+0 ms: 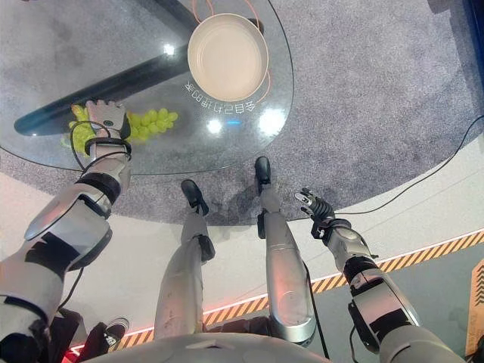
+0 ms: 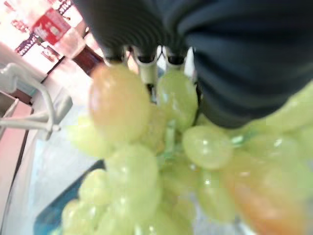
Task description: Pick up fruits into the plate
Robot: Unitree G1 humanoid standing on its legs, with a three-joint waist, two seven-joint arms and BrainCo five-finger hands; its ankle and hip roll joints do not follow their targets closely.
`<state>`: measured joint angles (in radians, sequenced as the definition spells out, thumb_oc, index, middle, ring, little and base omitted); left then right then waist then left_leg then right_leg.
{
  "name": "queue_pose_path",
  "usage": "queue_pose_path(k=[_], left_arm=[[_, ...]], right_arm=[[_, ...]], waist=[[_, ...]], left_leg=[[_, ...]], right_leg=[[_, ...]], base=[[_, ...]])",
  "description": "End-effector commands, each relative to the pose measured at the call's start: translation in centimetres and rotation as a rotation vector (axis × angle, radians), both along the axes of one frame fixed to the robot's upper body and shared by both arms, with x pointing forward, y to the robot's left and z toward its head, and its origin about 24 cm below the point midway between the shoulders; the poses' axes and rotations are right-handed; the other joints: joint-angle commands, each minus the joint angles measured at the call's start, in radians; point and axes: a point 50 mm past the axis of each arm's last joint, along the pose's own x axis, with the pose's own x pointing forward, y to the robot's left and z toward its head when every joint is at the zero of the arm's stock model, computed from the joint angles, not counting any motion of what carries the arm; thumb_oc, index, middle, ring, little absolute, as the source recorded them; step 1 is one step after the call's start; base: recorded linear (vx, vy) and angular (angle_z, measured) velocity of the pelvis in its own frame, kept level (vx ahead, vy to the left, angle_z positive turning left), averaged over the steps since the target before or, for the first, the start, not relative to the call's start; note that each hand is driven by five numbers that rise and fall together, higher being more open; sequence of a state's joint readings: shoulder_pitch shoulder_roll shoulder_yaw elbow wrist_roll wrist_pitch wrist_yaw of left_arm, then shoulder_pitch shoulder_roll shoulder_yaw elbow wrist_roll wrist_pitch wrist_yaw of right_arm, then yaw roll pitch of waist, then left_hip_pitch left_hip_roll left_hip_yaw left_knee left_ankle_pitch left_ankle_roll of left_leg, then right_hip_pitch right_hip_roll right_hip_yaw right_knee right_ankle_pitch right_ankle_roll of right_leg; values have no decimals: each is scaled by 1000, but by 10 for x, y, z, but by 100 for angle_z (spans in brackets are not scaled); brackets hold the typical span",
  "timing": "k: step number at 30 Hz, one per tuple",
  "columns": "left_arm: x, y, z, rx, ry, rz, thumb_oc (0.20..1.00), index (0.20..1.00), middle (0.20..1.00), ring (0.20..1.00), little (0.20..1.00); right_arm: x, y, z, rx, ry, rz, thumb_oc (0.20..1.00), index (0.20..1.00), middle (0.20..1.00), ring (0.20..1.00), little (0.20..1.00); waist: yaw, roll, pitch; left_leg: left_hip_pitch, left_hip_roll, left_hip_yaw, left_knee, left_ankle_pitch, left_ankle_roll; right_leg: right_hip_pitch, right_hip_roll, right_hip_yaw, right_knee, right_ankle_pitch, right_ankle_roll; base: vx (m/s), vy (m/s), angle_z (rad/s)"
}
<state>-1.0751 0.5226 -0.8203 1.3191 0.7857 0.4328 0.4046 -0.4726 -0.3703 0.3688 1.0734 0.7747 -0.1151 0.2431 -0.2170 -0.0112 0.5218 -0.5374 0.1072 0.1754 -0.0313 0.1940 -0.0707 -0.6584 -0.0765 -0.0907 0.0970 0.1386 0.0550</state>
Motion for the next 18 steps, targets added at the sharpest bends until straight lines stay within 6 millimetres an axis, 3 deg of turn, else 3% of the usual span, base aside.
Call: queue_pose_path(k=[1, 8, 18], left_arm=[[-10, 30, 10, 15, -28, 128, 200, 200, 200, 200, 200], [-7, 25, 8, -44, -29, 81, 200, 200, 200, 200, 200], [1, 14, 16, -296, -132, -54, 200, 200, 200, 200, 200]], right_arm=[[-6, 11, -7, 55, -6, 12, 1000, 1000, 1000, 1000, 1000], [-5, 11, -5, 52, -13, 9, 1000, 1000, 1000, 1000, 1000], [0, 9, 5, 21, -75, 28, 1000, 1000, 1000, 1000, 1000]], waist=[[18, -71, -2], [23, -65, -2], [38, -41, -2]], left_leg=[[-32, -26, -19, 79, -26, -33], [-18, -26, -24, 77, -25, -32], [47, -35, -32, 67, -27, -26]], right_leg=[[9, 61, 40, 18, 27, 22], [24, 59, 35, 22, 24, 22], [91, 55, 26, 25, 6, 21]], base=[[0, 0, 0], [0, 0, 0], [0, 0, 0]])
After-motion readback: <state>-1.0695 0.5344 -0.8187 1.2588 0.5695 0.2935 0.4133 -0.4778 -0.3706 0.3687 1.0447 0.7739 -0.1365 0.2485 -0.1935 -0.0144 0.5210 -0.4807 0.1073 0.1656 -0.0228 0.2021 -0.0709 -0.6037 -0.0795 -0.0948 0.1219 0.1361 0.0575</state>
